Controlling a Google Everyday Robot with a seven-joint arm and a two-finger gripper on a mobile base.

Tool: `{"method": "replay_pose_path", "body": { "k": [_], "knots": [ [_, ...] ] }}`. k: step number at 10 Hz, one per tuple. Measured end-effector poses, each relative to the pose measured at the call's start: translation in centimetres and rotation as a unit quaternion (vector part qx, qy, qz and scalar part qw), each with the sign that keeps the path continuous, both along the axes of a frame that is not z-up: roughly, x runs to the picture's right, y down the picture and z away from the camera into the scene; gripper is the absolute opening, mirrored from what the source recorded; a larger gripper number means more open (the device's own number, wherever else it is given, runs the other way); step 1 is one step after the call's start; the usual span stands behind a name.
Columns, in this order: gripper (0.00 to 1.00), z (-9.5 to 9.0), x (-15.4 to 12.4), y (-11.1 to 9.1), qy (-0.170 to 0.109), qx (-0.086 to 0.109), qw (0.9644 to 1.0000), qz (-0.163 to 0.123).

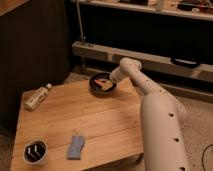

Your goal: Place the pepper on the white sponge

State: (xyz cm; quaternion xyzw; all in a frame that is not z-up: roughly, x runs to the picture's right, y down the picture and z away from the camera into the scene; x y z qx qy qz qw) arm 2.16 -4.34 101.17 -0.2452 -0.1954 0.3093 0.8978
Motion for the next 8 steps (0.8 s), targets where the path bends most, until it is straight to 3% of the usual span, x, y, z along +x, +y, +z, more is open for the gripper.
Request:
{"method": "replay_pose_path", "body": {
  "k": [5, 8],
  "knots": [
    [0.74, 0.4, -0.2, 1.4, 0.004, -0.012, 0.9999, -0.011],
    [0.5, 0.4, -0.4, 1.8, 0.003, -0.018, 0.9997, -0.015]
  ]
}}
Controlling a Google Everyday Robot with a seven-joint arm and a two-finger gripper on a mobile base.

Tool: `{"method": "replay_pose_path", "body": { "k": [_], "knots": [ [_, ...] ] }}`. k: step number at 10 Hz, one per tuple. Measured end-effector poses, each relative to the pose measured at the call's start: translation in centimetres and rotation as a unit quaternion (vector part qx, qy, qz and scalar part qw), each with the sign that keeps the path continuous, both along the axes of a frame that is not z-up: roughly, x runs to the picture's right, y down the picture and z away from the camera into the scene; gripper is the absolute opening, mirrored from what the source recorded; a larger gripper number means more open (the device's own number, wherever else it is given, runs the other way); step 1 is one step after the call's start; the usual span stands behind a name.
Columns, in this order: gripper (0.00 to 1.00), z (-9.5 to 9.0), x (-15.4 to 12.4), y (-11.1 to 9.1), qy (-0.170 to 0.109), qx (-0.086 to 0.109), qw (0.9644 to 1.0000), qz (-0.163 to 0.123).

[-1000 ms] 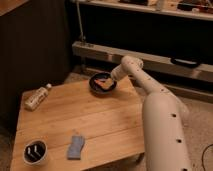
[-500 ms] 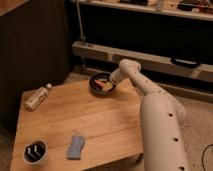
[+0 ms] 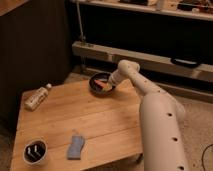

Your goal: Place the pepper on the white sponge

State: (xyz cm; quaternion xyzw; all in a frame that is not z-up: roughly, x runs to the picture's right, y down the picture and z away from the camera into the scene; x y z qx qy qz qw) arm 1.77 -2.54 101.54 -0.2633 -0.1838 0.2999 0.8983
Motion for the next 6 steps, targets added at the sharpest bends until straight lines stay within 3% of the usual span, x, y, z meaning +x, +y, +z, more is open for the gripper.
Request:
{"method": "replay_pose_path", "body": {
  "k": [6],
  "knots": [
    [0.48, -0.92, -0.87, -0.21, -0.021, -0.003, 0.9997, -0.011]
  ]
}}
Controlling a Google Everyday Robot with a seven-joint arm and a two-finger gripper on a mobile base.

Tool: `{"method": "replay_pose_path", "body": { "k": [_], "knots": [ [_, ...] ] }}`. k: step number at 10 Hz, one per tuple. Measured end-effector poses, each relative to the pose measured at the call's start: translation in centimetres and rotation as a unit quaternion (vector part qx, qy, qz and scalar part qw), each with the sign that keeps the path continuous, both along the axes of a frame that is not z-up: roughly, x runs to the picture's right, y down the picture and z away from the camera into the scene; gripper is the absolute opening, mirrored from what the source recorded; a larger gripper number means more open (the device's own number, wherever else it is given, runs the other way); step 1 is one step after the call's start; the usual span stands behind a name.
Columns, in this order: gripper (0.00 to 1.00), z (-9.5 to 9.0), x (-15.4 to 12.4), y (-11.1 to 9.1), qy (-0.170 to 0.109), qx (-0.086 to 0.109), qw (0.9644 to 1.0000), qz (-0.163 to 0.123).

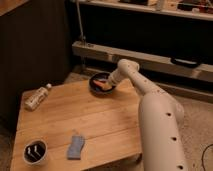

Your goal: Place the pepper on the white sponge

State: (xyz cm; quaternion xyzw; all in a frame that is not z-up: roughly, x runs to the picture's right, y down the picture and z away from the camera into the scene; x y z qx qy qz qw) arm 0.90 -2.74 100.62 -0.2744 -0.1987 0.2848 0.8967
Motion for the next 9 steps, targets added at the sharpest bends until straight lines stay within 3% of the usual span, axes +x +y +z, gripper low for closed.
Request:
{"method": "replay_pose_path", "body": {
  "k": [5, 6, 9],
  "knots": [
    [0.48, 0.8, 0.0, 1.1, 0.003, -0.025, 0.9995, -0.018],
    [0.44, 1.1, 0.1, 1.4, 0.008, -0.032, 0.9992, -0.02],
    [0.19, 1.3, 0.3, 1.6, 0.015, -0.043, 0.9987, -0.023]
  ]
}}
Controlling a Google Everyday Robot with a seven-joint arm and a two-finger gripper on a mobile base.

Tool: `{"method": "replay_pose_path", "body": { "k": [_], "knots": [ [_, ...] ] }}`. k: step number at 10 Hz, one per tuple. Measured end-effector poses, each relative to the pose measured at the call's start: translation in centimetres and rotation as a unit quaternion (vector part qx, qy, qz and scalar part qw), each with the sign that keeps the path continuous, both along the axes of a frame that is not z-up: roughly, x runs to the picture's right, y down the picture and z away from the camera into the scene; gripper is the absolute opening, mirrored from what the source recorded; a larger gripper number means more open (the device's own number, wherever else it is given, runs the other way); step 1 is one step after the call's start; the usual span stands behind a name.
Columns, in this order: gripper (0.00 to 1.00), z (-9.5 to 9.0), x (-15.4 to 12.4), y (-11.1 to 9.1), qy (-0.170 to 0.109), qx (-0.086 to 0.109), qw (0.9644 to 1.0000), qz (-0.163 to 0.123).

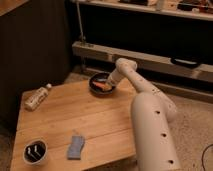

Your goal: Place the pepper on the white sponge

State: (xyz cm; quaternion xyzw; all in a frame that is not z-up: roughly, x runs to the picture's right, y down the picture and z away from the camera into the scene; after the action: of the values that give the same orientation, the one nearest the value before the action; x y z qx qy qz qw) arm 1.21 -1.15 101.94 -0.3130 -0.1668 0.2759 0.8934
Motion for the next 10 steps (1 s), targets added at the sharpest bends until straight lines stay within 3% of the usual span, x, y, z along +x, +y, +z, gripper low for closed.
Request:
{"method": "replay_pose_path", "body": {
  "k": [2, 5, 7, 8, 10],
  "knots": [
    [0.02, -0.4, 0.3, -0.2, -0.001, -0.002, 1.0, 0.003],
    [0.0, -1.9, 0.6, -2.5, -0.013, 0.02, 0.9994, 0.025],
    [0.0, -4.7, 0.9, -5.4, -0.024, 0.046, 0.9978, 0.04],
    [0.0, -7.0, 1.0, -7.2, -0.036, 0.061, 0.9964, 0.046],
    [0.0, -11.0, 0.7, -8.7, -0.071, 0.069, 0.9942, 0.042]
  ]
}}
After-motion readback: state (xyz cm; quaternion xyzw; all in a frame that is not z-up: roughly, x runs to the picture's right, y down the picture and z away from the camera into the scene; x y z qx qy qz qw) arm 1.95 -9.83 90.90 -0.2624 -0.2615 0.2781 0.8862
